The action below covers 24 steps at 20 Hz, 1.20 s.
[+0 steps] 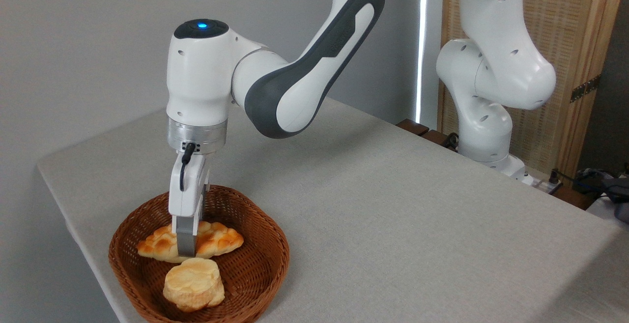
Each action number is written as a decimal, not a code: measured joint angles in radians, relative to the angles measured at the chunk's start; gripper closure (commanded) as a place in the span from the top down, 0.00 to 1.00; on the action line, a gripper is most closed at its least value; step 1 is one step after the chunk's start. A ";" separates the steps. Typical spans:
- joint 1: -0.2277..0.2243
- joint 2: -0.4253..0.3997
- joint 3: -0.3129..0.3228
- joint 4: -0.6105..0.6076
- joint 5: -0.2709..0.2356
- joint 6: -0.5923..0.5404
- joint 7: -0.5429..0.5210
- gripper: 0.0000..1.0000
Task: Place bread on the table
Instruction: 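Lift the braided roll out of the basket and carry it beside the basket, then lower the roll onto the table, open the gripper and raise it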
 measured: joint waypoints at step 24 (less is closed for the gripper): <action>-0.046 -0.423 0.008 -0.199 -0.112 -0.628 -0.530 1.00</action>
